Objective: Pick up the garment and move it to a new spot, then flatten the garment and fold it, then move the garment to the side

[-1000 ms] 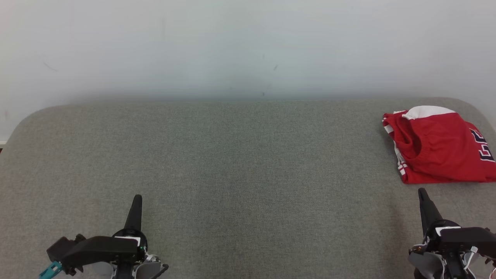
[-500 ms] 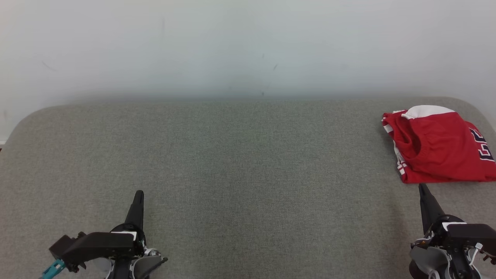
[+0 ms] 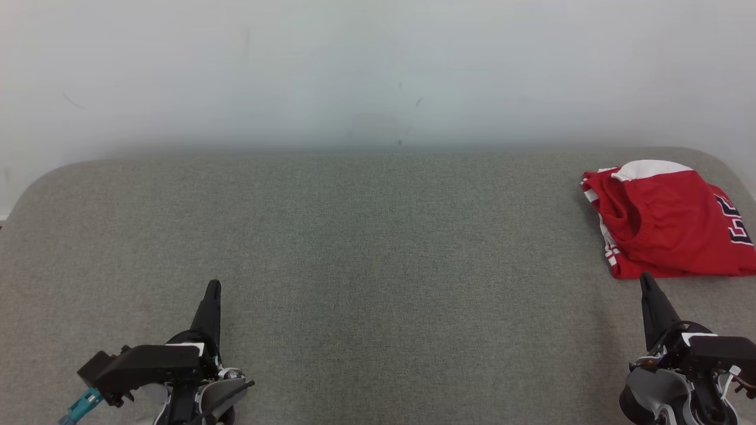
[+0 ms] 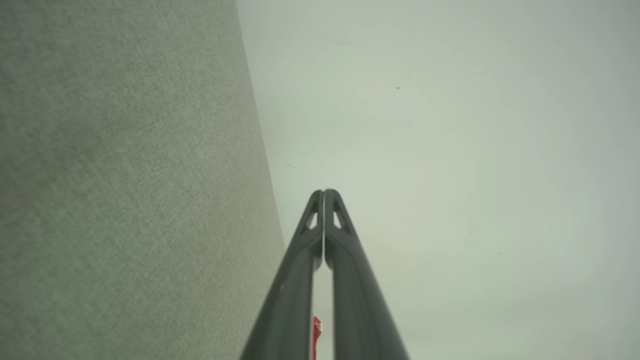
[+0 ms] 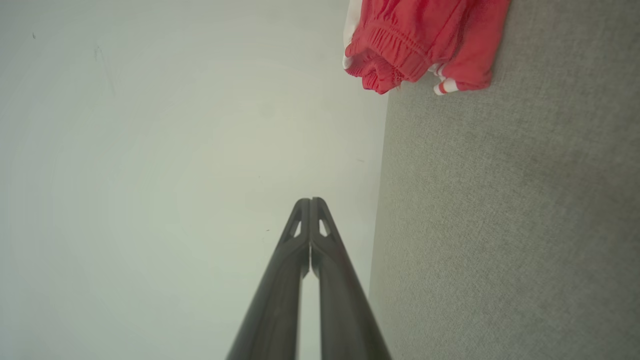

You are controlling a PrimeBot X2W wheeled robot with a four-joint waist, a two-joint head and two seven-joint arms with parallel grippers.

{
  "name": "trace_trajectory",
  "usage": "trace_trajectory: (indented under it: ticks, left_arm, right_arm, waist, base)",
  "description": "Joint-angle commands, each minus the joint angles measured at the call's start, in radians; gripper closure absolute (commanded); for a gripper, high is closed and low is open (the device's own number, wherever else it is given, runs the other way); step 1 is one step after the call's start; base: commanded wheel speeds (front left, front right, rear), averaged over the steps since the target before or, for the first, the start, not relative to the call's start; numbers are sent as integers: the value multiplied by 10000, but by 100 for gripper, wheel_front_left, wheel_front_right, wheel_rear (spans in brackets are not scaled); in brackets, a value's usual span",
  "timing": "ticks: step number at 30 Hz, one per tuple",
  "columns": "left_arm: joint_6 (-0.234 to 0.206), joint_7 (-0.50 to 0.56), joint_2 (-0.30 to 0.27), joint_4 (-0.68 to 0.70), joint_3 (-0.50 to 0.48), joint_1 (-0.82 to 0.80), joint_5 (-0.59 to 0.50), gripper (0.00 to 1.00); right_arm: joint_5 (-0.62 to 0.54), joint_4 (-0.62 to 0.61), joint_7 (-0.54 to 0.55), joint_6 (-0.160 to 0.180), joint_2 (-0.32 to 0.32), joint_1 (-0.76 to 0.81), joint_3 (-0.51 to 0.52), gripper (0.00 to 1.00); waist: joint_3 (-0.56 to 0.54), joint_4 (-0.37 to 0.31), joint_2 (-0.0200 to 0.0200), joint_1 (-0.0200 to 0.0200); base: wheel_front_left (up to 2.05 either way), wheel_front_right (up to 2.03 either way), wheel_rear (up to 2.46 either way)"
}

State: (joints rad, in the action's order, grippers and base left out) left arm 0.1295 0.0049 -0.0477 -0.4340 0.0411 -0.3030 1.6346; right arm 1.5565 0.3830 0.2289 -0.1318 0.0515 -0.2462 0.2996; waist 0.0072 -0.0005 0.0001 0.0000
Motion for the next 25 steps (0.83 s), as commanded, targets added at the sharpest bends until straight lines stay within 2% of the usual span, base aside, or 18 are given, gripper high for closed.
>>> trace_trajectory:
  ticks: [1, 25]
  left_arm:
    - [32, 22, -47, -9, 14, -46, 84, 100]
    - [30, 22, -48, -5, 14, -44, 78, 100]
  right_arm:
    - [14, 13, 29, 21, 34, -65, 6, 100]
    - [18, 13, 26, 21, 36, -64, 4, 100]
  waist:
    - [0, 1, -1, 0]
    - [0, 1, -1, 0]
  base:
    - [0, 0, 0]
    - [0, 0, 0]
